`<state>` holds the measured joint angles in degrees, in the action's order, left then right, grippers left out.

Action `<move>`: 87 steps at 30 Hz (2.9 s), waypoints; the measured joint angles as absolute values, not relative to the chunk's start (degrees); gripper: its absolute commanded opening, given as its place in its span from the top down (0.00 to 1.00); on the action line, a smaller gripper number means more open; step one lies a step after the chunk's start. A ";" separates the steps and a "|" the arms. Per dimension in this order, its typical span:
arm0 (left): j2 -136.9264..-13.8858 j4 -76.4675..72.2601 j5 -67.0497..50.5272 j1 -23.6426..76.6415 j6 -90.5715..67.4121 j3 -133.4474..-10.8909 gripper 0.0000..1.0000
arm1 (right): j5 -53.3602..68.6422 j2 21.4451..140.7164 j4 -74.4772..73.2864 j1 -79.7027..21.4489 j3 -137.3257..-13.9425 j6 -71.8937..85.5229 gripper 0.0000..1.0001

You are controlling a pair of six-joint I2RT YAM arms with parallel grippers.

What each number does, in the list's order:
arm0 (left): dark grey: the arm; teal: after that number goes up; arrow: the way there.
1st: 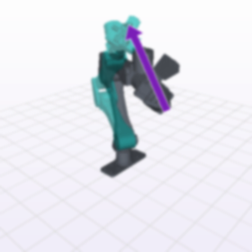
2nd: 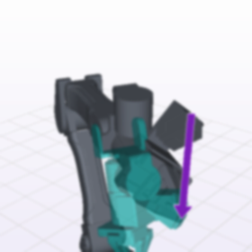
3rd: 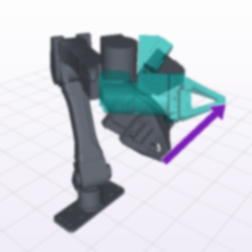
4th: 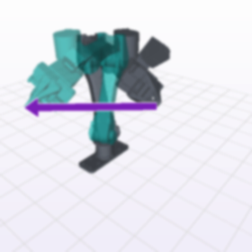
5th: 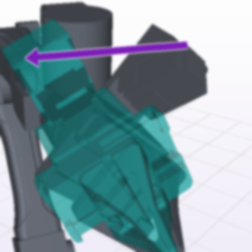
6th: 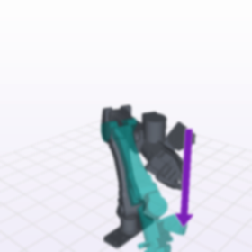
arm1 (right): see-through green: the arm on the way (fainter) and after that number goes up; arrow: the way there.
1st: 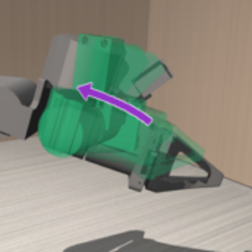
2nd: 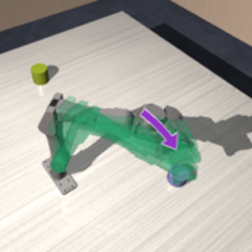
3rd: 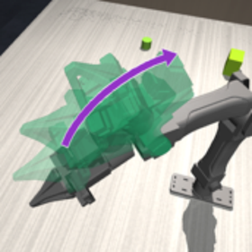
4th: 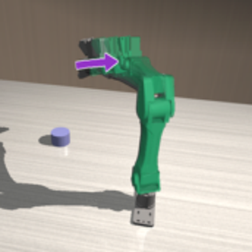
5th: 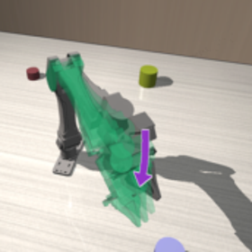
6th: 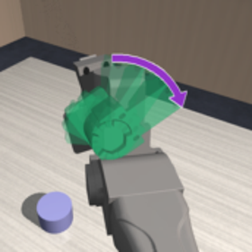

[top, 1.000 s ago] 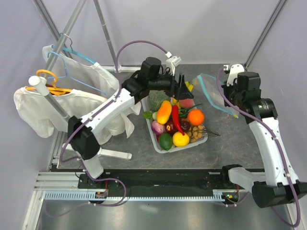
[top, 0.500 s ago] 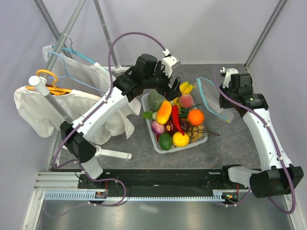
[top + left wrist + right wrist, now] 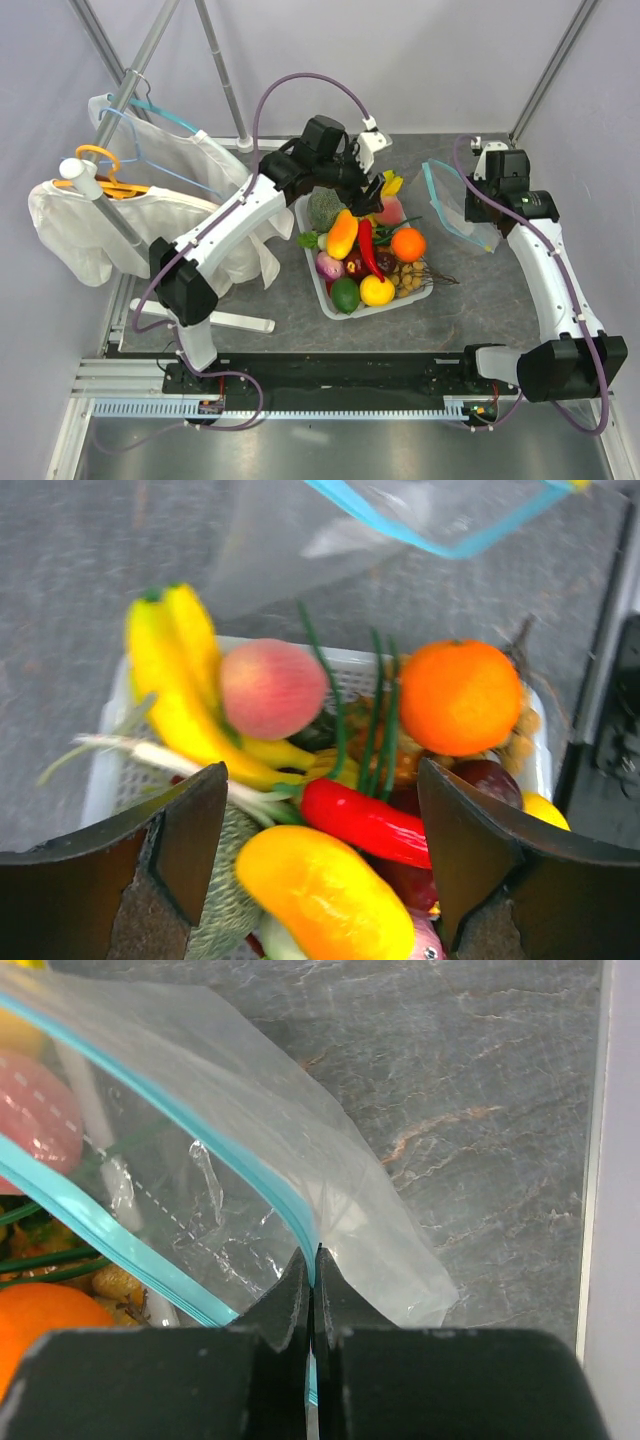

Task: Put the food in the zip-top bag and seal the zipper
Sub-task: Pick up the fake fruit from the bin, then place the fake fruit in the zipper food storage bag.

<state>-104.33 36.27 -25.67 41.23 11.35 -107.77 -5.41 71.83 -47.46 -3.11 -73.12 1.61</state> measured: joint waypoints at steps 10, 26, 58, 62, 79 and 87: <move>-103.96 33.67 -31.14 53.91 20.10 -102.54 0.00 | -6.00 71.46 -47.64 -2.04 -73.03 3.55 1.00; -107.33 24.84 -25.21 56.60 24.32 -99.59 0.00 | 2.72 71.31 -48.77 1.23 -72.01 8.12 1.00; -107.81 19.14 -20.49 56.53 26.72 -92.66 0.33 | 16.23 72.93 -51.88 6.63 -72.16 12.01 1.00; -105.47 19.07 -20.62 56.03 25.34 -92.66 0.36 | 17.50 72.93 -51.92 6.98 -72.64 12.47 1.00; -98.65 2.68 -22.65 54.50 13.34 -94.15 0.34 | 35.44 72.86 -51.83 7.31 -72.93 14.70 1.00; -105.41 -3.09 -22.39 54.15 8.75 -96.97 0.34 | 39.99 72.82 -51.92 7.35 -71.37 14.83 1.00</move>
<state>-105.41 -3.09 -22.39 54.15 8.75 -96.97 39.99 72.82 -51.92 7.35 -71.37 14.83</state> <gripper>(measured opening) 0.826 0.012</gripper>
